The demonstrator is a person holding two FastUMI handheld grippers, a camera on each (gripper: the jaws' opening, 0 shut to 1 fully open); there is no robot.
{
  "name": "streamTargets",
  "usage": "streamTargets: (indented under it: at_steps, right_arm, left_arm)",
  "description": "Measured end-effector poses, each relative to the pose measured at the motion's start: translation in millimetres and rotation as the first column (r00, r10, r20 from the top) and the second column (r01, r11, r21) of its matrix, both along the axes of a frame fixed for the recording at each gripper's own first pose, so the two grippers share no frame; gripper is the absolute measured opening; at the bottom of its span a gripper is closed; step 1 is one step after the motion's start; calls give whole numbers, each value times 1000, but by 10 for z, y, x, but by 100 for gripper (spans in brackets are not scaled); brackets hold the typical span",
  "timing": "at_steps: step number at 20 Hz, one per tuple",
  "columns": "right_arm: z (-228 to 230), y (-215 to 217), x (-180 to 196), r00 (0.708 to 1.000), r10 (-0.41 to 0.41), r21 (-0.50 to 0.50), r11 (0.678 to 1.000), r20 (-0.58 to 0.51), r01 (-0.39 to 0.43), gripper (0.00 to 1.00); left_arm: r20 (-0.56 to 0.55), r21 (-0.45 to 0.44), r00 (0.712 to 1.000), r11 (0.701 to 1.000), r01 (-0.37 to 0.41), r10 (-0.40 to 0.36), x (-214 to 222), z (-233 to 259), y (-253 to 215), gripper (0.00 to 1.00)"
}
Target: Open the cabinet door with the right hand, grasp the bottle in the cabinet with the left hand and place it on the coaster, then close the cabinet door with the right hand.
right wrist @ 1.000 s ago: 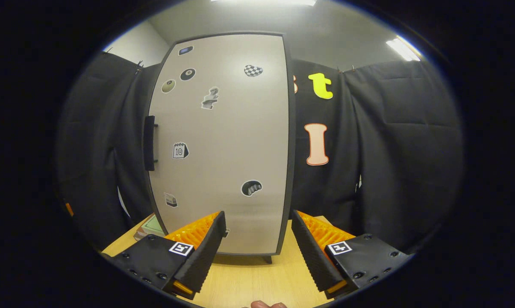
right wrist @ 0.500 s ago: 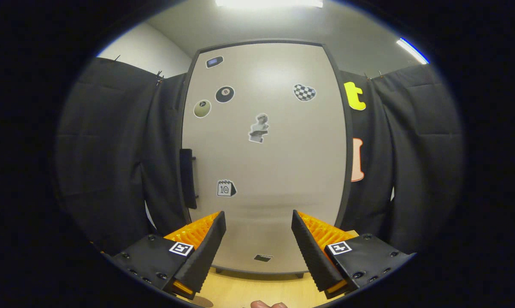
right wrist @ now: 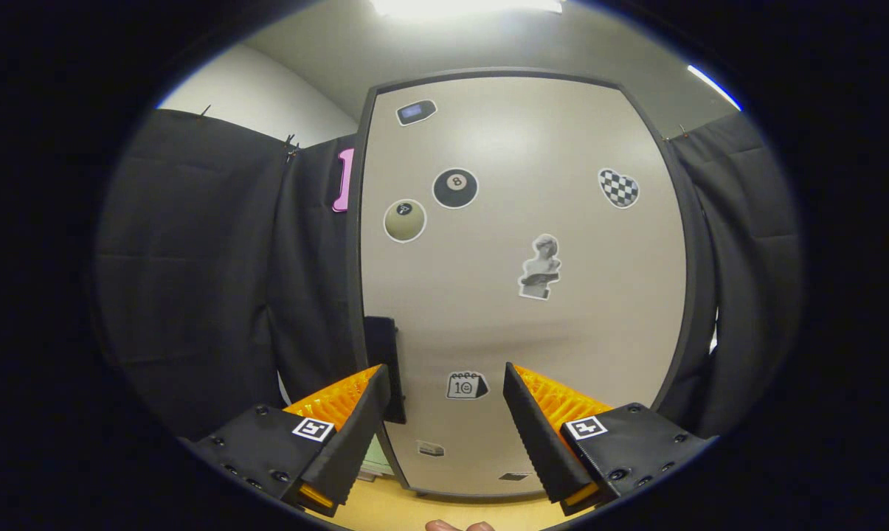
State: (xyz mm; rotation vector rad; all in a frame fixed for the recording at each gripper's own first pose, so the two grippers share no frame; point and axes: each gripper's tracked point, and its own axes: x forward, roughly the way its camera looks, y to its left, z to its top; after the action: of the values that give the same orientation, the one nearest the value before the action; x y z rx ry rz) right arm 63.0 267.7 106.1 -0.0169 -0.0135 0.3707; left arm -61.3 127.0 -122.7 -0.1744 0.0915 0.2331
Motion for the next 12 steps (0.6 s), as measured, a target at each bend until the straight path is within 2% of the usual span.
streamTargets:
  at_steps: [10, 11, 12]
  right_arm:
    - [-262, 538, 401, 996, -35, -33, 999, -79, 33, 98]
    - [-287, 570, 427, 995, -43, -36, 999, -85, 40, 92]
    - [-316, 607, 445, 995, -50, -38, 998, -90, 47, 93]
  left_arm:
    - [-31, 11, 999, 1000, -11, 12, 3, -173, 257, 86]
    - [-35, 8, 999, 1000, -13, 13, 4, -186, 279, 86]
    - [-39, 5, 999, 1000, -15, 15, 1, -207, 304, 86]
